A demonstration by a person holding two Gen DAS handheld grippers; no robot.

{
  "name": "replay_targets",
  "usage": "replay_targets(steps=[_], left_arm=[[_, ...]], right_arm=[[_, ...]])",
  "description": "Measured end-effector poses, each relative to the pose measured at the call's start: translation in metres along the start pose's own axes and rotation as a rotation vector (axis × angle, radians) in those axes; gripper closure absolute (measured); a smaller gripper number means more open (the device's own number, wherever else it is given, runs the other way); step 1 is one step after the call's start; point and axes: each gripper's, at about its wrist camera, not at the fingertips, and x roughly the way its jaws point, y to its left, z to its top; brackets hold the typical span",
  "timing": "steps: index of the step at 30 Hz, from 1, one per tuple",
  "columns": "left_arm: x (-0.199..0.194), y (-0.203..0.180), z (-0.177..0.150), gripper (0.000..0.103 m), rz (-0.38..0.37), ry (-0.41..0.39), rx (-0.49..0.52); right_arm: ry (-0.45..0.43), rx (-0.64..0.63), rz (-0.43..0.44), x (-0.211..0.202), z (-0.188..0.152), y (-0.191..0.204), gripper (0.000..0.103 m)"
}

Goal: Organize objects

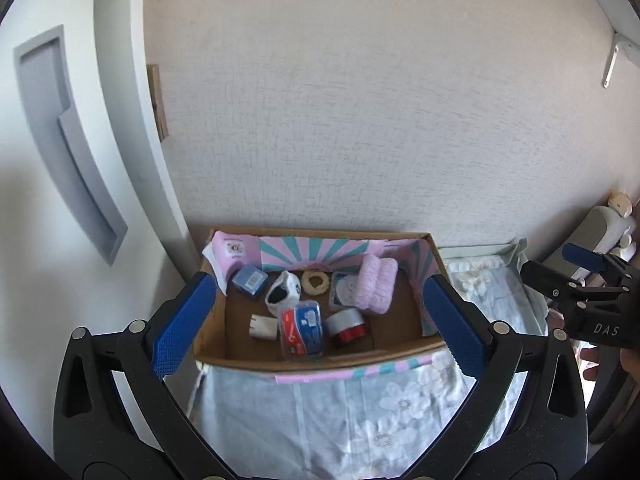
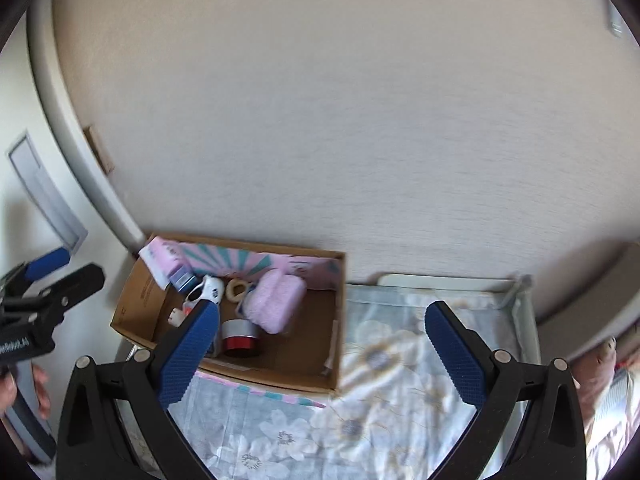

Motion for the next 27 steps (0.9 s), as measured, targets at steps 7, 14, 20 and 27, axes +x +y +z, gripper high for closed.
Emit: replay_targets(steps=[7,14,20,27], left_arm=[[-0.004,-0.015,-0.018,0.000,0.009,-0.038,0.018],[-0.012,-0.022,-0.024,0.000,0.030,-0.044,0.036],[-0.051,-0.012,-0.023,0.000,0.043,-0.062,0.033],[-0.086,-0.013,-0.016,0.000,0.050,-0.096,0.050]], right_arm=[[-0.024,0.035,-0.046,-0.023,-0.015,-0.019,0.000],[-0.039,0.052,-0.074,-0.029,-0.027,-0.035,0.000],[-0.049,0.065,-0.079,-0.034,-0.028,-0.042,0.000],[-0.062,0.068,-0.078,-0.037,-0.028,-0.045,0.000]])
